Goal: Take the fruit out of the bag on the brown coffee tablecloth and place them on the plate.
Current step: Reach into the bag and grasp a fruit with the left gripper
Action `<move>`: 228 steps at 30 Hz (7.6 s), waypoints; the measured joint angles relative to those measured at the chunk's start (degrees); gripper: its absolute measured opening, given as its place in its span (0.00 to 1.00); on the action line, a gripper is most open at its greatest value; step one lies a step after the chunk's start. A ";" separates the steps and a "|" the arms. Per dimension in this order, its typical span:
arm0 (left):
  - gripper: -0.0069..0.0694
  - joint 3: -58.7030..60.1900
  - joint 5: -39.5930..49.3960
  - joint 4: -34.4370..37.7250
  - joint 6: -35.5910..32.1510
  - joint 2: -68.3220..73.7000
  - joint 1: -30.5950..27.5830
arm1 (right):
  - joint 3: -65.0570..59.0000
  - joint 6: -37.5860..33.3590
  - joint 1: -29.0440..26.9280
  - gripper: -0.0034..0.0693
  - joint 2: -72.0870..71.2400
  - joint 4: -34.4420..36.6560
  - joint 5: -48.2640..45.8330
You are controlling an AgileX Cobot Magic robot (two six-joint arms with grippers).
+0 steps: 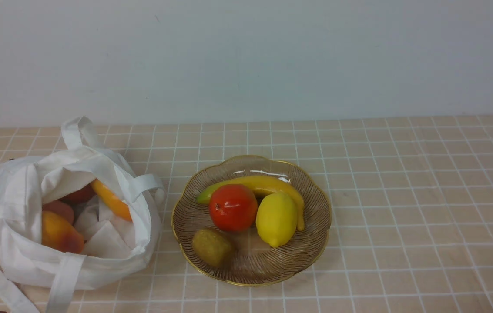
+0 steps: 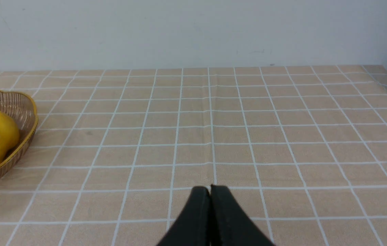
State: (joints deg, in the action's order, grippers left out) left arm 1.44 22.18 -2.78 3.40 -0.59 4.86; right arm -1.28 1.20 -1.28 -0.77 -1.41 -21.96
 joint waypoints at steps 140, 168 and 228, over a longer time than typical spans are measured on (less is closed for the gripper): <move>0.79 -55.80 26.34 -23.88 25.98 93.18 -0.02 | 0.00 0.00 0.00 0.02 0.00 0.00 0.00; 0.09 -59.40 29.07 -3.96 15.33 77.96 -0.02 | 0.00 0.00 0.00 0.02 0.00 0.00 0.00; 0.83 -57.46 25.10 -31.06 31.26 98.17 0.12 | 0.00 0.00 0.00 0.02 0.00 0.00 0.00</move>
State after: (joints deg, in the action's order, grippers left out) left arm -56.03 47.28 -33.84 34.66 97.58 4.98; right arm -1.28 1.20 -1.28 -0.77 -1.41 -21.96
